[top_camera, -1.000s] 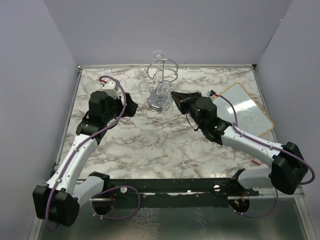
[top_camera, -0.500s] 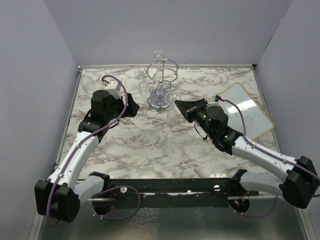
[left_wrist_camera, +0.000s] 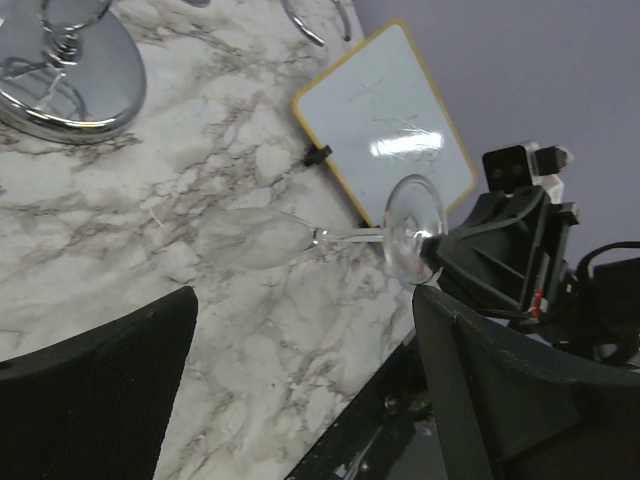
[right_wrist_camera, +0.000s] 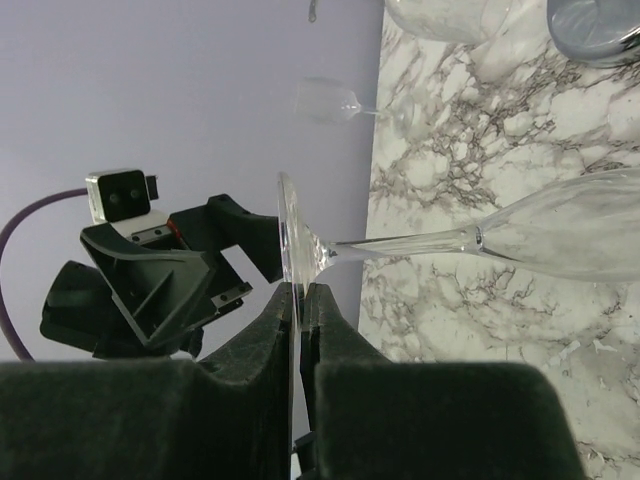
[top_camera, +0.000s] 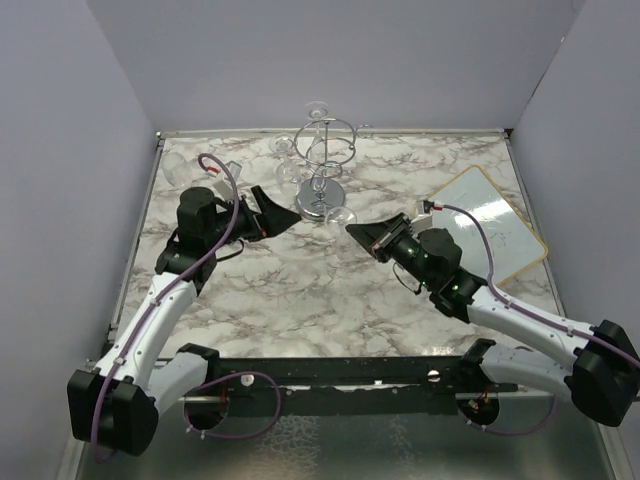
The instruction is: Take the wine glass off the wine glass rack
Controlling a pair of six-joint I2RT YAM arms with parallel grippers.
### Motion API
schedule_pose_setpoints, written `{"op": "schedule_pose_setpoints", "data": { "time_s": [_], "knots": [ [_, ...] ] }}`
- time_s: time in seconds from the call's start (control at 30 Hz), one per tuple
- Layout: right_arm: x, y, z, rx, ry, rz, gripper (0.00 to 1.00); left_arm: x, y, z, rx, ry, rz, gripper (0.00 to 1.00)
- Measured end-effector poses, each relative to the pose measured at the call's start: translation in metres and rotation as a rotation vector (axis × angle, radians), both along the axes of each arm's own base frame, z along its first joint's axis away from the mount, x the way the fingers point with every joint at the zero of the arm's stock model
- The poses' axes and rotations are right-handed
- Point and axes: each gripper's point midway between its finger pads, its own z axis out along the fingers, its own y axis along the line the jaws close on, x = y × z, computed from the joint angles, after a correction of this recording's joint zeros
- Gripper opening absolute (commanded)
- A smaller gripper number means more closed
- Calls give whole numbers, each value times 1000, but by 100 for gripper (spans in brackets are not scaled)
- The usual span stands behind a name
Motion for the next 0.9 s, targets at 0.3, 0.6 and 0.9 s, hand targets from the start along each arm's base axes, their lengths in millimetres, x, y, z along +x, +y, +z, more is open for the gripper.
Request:
{"op": "schedule_pose_setpoints", "data": {
  "time_s": [0.3, 0.6, 0.9],
  "knots": [
    [-12, 11, 10, 25, -57, 95, 1, -21, -41, 31, -202, 39, -134, 86],
    [-18, 24, 6, 32, -61, 173, 1, -34, -72, 21, -217, 105, -221, 58],
    [-26, 28, 10, 33, -83, 221, 1, -36, -75, 11, -206, 119, -218, 31]
  ]
}}
